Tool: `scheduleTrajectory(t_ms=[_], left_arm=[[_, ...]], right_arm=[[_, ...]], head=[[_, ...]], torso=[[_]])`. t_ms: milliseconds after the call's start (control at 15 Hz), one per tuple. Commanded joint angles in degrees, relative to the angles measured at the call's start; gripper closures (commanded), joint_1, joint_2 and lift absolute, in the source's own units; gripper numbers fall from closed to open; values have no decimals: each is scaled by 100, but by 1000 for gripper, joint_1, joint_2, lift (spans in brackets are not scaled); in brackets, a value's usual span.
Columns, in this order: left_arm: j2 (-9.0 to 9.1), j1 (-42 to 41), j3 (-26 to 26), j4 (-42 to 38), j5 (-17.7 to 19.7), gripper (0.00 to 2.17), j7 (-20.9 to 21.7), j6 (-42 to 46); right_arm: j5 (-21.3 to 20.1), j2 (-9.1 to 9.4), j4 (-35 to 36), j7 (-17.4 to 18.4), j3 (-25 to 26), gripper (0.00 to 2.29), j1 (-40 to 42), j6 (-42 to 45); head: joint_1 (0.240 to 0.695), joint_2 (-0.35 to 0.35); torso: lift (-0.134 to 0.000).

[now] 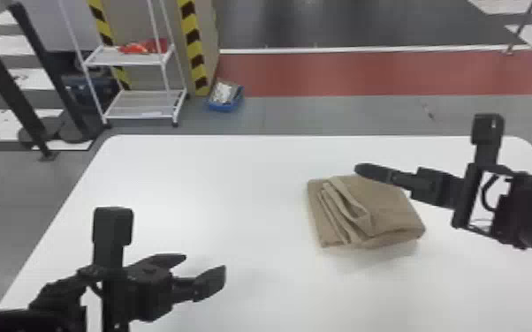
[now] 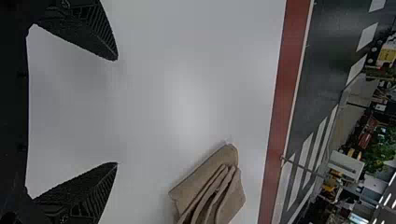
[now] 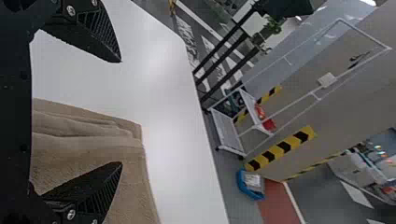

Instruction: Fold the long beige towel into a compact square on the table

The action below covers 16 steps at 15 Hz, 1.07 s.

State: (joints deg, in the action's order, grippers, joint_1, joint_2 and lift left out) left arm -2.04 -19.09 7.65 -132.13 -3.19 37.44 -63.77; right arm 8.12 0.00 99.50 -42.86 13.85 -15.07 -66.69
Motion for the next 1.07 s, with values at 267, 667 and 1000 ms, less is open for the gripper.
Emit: scheduleTrajectory(t_ms=[267, 667, 1000], left_arm=[[2, -121, 0, -50, 3, 80, 0, 35], [2, -183, 106, -103, 20, 80, 27, 88], [-7, -191, 132, -76, 38, 80, 35, 193]], right_arm=[[-162, 5, -2154, 788, 57, 137, -761, 2894], [-540, 5, -3665, 1113, -567, 147, -1631, 2788], [-1032, 5, -3788, 1280, -1016, 147, -2000, 1435]], head=[[695, -11], [695, -1], [695, 46]], torso=[[-124], [-124], [-124]])
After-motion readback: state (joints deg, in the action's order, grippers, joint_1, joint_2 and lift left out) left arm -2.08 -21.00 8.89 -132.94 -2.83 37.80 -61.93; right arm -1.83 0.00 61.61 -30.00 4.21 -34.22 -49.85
